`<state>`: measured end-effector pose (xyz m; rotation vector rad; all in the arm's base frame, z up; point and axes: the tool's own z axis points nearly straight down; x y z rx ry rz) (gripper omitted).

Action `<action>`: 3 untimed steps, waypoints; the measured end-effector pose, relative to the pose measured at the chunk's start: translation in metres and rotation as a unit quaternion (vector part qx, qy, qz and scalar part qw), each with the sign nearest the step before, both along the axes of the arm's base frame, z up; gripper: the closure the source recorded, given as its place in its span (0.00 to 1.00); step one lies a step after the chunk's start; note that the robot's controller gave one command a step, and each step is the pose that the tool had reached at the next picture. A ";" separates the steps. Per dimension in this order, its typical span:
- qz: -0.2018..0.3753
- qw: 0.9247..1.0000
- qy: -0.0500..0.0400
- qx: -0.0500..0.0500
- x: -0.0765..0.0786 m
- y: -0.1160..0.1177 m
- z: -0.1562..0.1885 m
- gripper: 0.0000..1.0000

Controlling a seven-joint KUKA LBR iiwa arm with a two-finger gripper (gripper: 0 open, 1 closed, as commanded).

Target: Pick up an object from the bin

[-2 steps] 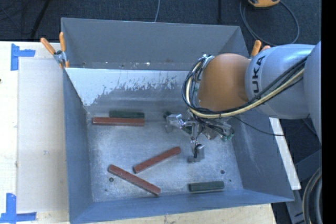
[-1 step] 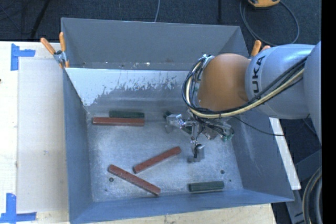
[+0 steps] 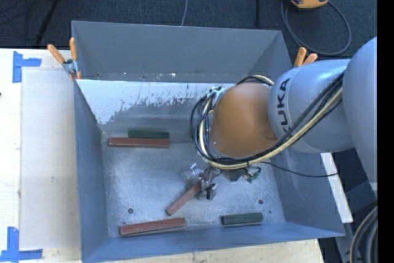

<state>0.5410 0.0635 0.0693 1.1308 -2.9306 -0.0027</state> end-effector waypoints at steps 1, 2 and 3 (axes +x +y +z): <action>0.000 1.000 0.000 0.000 0.000 0.000 0.000 1.00; 0.008 1.000 0.002 0.000 0.008 -0.002 0.038 1.00; 0.004 1.000 0.003 0.000 -0.019 -0.003 0.103 1.00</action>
Offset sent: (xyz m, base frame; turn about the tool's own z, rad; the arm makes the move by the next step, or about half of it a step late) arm 0.0136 -0.0042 0.0596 -0.0234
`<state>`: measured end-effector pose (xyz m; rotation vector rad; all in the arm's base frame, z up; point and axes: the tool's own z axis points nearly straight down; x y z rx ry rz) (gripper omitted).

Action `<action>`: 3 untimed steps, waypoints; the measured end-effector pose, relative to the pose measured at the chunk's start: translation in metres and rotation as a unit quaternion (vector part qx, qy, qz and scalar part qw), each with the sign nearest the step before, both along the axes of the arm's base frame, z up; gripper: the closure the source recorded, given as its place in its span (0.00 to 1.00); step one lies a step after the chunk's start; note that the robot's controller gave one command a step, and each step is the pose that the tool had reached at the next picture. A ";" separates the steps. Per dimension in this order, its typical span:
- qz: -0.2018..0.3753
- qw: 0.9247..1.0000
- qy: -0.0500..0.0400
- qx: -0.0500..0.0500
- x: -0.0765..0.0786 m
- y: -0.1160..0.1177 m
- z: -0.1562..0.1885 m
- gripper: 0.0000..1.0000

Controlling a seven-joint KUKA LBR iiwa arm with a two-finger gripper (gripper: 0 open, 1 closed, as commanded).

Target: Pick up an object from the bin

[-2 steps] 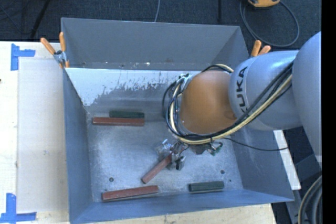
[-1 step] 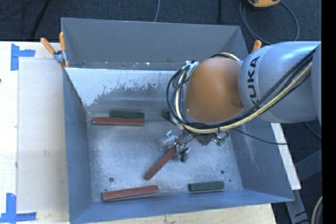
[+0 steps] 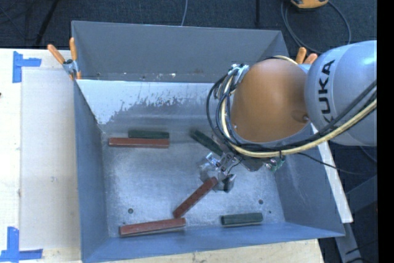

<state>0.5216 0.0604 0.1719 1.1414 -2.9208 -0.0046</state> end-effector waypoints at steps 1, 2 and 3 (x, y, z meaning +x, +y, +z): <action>-0.006 1.000 -0.007 0.001 0.010 -0.006 0.021 1.00; 0.039 0.999 -0.001 0.000 0.028 0.043 0.058 1.00; 0.025 1.000 0.000 0.000 0.073 0.030 -0.023 0.00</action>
Offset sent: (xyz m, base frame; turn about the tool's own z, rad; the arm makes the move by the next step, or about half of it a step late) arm 0.0401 0.0790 0.0915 -0.1414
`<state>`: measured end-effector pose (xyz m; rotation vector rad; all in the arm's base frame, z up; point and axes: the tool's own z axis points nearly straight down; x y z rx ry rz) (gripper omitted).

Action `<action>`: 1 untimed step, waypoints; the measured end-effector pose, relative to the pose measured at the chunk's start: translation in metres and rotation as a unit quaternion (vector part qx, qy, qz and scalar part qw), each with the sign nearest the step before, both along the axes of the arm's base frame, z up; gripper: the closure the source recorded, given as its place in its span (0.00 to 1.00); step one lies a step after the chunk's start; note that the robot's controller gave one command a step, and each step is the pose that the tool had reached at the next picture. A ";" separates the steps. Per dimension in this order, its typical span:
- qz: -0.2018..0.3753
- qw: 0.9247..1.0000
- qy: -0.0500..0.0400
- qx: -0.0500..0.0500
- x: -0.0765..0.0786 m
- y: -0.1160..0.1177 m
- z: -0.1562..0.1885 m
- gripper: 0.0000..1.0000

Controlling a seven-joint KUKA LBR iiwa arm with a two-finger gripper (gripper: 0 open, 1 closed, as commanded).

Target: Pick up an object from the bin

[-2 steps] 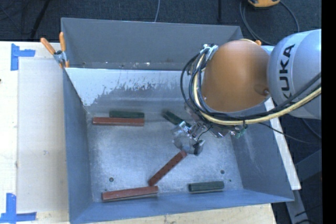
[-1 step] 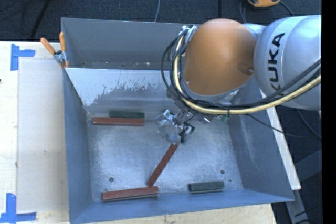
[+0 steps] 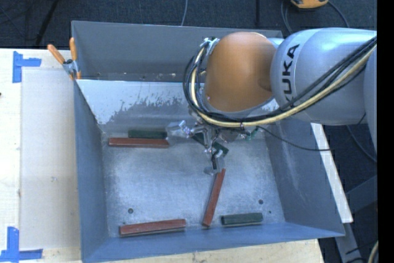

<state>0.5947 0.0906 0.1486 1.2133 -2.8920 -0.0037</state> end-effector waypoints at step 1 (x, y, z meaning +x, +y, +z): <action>0.000 1.000 -0.003 0.001 0.001 0.001 0.003 0.00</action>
Offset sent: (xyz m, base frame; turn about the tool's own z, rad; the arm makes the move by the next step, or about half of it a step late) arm -0.0369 -0.0492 -0.0784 -0.3351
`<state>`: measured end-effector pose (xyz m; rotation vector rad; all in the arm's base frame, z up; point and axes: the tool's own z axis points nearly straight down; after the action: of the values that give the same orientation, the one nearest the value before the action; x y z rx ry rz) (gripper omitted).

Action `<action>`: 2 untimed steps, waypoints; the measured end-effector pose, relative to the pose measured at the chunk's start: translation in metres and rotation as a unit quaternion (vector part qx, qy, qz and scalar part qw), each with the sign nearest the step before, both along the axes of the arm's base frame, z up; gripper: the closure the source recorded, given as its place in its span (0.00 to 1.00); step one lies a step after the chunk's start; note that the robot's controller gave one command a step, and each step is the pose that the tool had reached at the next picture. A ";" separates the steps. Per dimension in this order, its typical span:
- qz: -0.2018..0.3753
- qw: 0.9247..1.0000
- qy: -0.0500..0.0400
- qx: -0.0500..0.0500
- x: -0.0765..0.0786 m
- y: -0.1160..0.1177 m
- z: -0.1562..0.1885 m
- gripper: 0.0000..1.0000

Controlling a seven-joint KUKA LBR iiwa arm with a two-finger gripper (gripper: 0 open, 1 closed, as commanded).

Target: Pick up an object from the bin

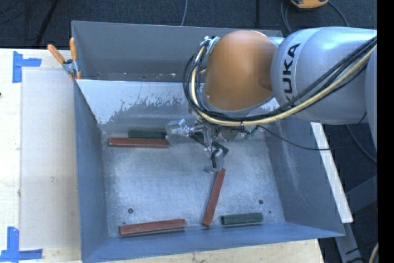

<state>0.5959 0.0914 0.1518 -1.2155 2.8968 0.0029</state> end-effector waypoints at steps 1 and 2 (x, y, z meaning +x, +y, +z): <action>0.041 0.999 -0.005 0.001 -0.006 -0.008 -0.015 0.00; 0.160 0.987 0.001 0.000 -0.019 -0.038 -0.049 0.00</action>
Offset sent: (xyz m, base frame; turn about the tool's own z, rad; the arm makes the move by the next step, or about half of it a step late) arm -0.0202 -0.0485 -0.0533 -0.3383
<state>0.5771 0.0534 0.1031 -1.6661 2.6669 0.0045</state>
